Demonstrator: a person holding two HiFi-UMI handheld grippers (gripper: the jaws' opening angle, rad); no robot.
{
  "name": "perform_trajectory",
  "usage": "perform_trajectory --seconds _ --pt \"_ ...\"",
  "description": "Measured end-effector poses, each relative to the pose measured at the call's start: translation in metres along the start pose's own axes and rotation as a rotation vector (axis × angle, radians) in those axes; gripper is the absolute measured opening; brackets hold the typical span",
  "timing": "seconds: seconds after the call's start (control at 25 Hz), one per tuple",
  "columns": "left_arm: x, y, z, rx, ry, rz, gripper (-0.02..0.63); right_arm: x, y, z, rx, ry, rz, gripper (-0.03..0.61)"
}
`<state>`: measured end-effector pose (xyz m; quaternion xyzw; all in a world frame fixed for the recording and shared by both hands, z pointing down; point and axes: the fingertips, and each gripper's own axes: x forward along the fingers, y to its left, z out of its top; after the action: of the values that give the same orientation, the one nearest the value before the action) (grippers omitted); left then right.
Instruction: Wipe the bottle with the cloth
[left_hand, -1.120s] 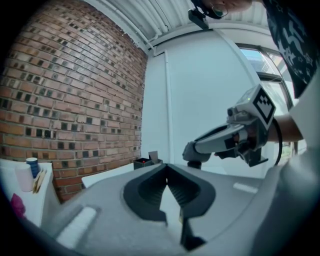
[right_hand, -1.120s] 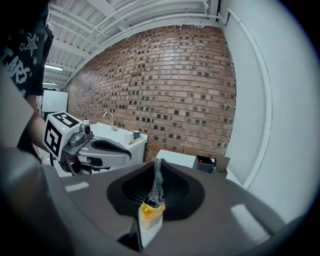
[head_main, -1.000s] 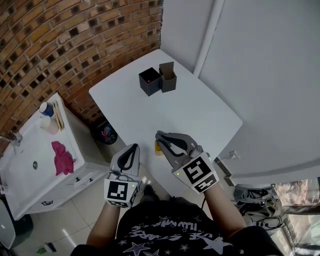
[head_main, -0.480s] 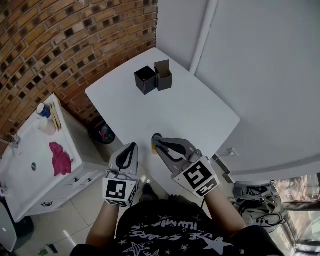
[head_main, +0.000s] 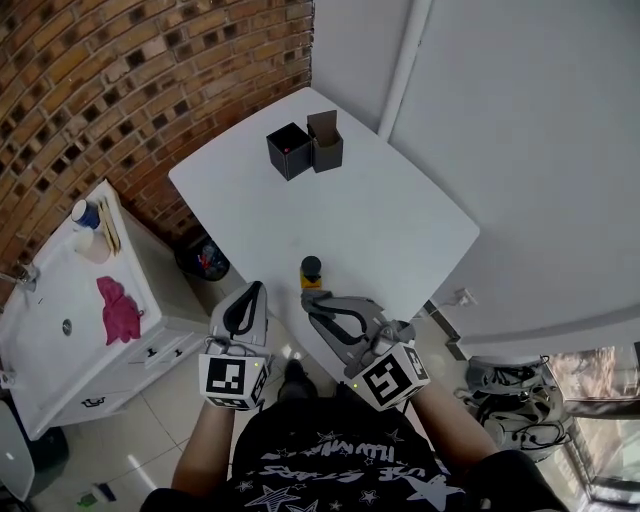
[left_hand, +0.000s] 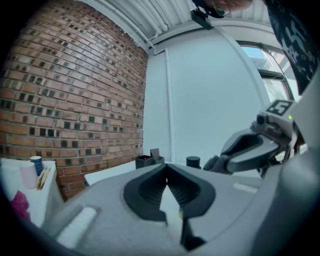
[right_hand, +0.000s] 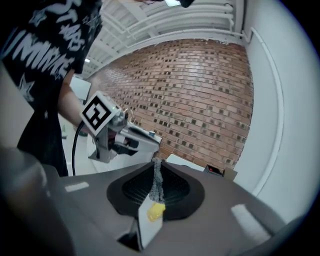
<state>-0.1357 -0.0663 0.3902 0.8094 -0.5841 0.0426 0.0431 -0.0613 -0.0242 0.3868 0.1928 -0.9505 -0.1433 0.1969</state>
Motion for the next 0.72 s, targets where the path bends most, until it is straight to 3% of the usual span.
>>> perform_trajectory --seconds 0.16,0.28,0.44,0.72 --pt "-0.004 0.005 -0.004 -0.001 0.015 0.013 0.005 0.009 0.019 -0.025 -0.249 0.03 -0.014 0.041" --pt "-0.007 0.003 -0.006 -0.007 0.029 0.018 0.005 0.017 0.031 -0.03 -0.365 0.02 -0.003 0.04" --pt "-0.008 -0.004 -0.011 -0.011 0.045 0.006 0.005 0.024 0.033 -0.041 -0.414 0.029 -0.012 0.04" --pt "-0.006 -0.008 -0.017 -0.003 0.054 -0.012 0.005 0.03 0.027 -0.056 -0.388 0.052 -0.013 0.041"
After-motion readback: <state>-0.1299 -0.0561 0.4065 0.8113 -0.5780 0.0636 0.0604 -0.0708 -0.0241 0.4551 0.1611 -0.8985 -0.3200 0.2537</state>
